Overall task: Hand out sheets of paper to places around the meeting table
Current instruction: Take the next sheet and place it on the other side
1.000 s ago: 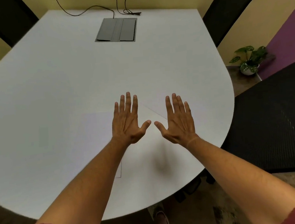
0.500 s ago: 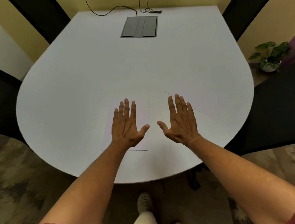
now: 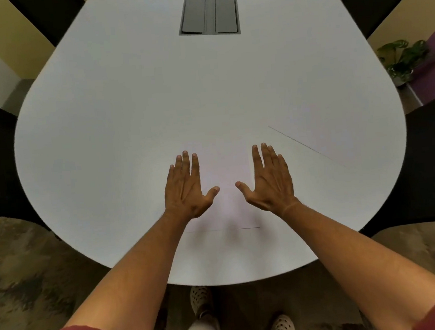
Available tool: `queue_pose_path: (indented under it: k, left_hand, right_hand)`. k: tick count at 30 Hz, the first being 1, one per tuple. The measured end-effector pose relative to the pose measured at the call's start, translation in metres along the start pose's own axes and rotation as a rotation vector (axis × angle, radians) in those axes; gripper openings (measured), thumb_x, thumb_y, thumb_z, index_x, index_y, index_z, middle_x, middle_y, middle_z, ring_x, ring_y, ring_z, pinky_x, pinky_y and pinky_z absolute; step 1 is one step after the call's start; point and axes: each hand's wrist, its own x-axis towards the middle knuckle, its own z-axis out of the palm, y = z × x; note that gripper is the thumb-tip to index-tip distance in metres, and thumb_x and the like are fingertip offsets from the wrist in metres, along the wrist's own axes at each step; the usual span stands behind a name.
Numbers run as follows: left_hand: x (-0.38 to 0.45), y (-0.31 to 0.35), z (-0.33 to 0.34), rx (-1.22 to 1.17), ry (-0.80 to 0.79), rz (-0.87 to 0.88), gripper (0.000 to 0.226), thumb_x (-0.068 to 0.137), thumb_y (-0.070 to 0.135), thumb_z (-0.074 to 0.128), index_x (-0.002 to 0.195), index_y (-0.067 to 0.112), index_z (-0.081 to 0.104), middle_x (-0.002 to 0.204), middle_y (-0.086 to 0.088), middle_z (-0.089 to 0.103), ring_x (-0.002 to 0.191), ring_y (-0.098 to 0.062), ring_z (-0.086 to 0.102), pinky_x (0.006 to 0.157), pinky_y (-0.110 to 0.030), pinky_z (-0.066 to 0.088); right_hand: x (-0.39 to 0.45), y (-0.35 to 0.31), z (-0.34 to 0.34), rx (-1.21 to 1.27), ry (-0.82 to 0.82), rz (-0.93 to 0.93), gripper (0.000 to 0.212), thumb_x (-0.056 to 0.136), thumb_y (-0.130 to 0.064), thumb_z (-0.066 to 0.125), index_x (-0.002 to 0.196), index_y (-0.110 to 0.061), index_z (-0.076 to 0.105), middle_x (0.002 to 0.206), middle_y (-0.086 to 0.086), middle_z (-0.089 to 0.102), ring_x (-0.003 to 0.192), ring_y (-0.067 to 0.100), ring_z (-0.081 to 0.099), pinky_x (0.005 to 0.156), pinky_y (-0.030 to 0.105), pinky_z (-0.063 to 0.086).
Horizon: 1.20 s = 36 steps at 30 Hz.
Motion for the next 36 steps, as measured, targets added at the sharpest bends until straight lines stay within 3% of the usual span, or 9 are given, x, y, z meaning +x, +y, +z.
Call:
queue_pose_path:
  k: [12,17,22,30,36]
  left_hand:
    - [0.037,-0.038,0.028,-0.101,-0.158,0.017,0.1,0.09,0.068,0.04,0.156,0.008,-0.007,0.164,-0.014,-0.01,0.152,-0.026,-0.006,0.122,-0.039,0.004]
    - [0.05,-0.034,0.036,-0.147,-0.18,-0.081,0.099,0.088,0.065,0.047,0.156,0.005,0.008,0.164,-0.018,-0.001,0.15,-0.034,0.007,0.118,-0.044,0.018]
    - [0.059,-0.03,0.045,-0.278,-0.131,-0.238,0.087,0.086,0.059,0.056,0.146,0.002,0.03,0.146,-0.019,0.025,0.134,-0.035,0.027,0.107,-0.043,0.034]
    - [0.066,-0.026,0.049,-0.543,-0.081,-0.453,0.049,0.087,0.038,0.064,0.114,0.001,0.048,0.129,-0.016,0.033,0.122,-0.032,0.037,0.094,-0.037,0.042]
    - [0.066,-0.028,0.047,-0.599,-0.055,-0.474,0.05,0.089,0.035,0.063,0.123,0.0,0.051,0.126,-0.015,0.036,0.114,-0.032,0.049,0.094,-0.034,0.042]
  right_hand:
    - [0.03,-0.024,0.033,0.002,-0.094,0.156,0.098,0.084,-0.061,0.052,0.155,-0.007,0.01,0.16,0.02,0.017,0.149,0.034,0.015,0.12,0.046,0.014]
    - [0.039,-0.021,0.048,-0.024,-0.124,0.207,0.094,0.082,-0.059,0.057,0.149,-0.002,0.026,0.142,0.019,0.043,0.124,0.035,0.044,0.096,0.044,0.039]
    - [0.049,-0.019,0.06,0.158,-0.229,0.416,0.084,0.082,-0.056,0.063,0.141,-0.004,0.034,0.132,0.017,0.043,0.12,0.035,0.043,0.093,0.044,0.041]
    - [0.06,-0.024,0.06,0.351,-0.306,0.592,0.072,0.079,-0.05,0.072,0.127,-0.005,0.042,0.129,0.017,0.04,0.12,0.038,0.043,0.088,0.042,0.045]
    - [0.058,-0.024,0.057,0.403,-0.303,0.594,0.071,0.08,-0.048,0.072,0.129,-0.007,0.043,0.129,0.016,0.041,0.12,0.036,0.044,0.091,0.041,0.044]
